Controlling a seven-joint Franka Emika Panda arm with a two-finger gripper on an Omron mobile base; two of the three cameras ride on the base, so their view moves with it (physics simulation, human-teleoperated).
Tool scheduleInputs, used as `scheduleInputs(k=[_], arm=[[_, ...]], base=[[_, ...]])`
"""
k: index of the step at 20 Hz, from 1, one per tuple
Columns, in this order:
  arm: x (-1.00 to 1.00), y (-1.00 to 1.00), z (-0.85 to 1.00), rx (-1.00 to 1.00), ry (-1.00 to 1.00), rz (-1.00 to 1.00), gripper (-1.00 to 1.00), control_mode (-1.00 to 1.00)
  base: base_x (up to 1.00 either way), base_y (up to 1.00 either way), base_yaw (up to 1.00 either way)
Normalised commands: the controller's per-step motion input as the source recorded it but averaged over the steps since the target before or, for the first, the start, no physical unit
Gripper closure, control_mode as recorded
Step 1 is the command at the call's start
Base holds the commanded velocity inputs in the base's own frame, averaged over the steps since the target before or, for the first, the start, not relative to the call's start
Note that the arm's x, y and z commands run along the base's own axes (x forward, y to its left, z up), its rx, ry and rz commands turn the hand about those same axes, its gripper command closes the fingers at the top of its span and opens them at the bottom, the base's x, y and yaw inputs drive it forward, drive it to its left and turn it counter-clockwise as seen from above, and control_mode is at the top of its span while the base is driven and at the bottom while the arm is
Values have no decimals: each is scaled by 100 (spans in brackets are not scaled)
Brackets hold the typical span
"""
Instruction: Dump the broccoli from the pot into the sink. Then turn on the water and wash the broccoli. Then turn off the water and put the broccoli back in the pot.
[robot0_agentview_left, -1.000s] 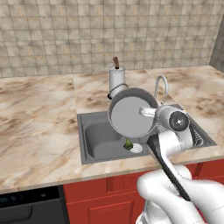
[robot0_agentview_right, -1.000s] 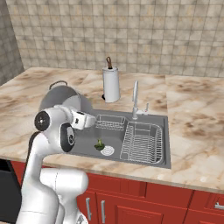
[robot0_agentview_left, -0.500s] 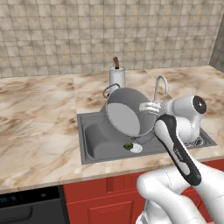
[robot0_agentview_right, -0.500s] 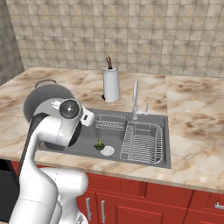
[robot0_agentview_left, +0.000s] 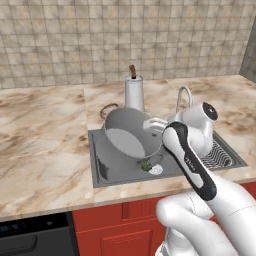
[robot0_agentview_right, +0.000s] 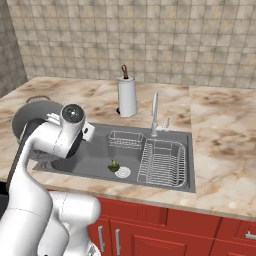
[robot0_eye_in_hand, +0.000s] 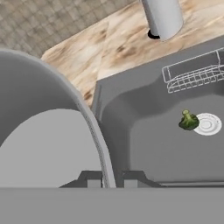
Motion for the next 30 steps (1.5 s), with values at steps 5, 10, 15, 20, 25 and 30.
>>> scheduleInputs(k=[5, 10, 15, 20, 25, 30], arm=[[2, 60, -42, -10, 5, 1, 100, -100], [7, 60, -25, -5, 1, 0, 100, -100], [16, 56, -15, 0, 2, 0, 100, -100], [27, 56, -22, -3, 4, 0, 100, -100], [26, 44, -13, -4, 1, 0, 100, -100], [24, 35, -3, -1, 0, 0, 100, -100]], base=[[0, 0, 0], [0, 0, 0], [0, 0, 0], [0, 0, 0], [0, 0, 0], [0, 0, 0]])
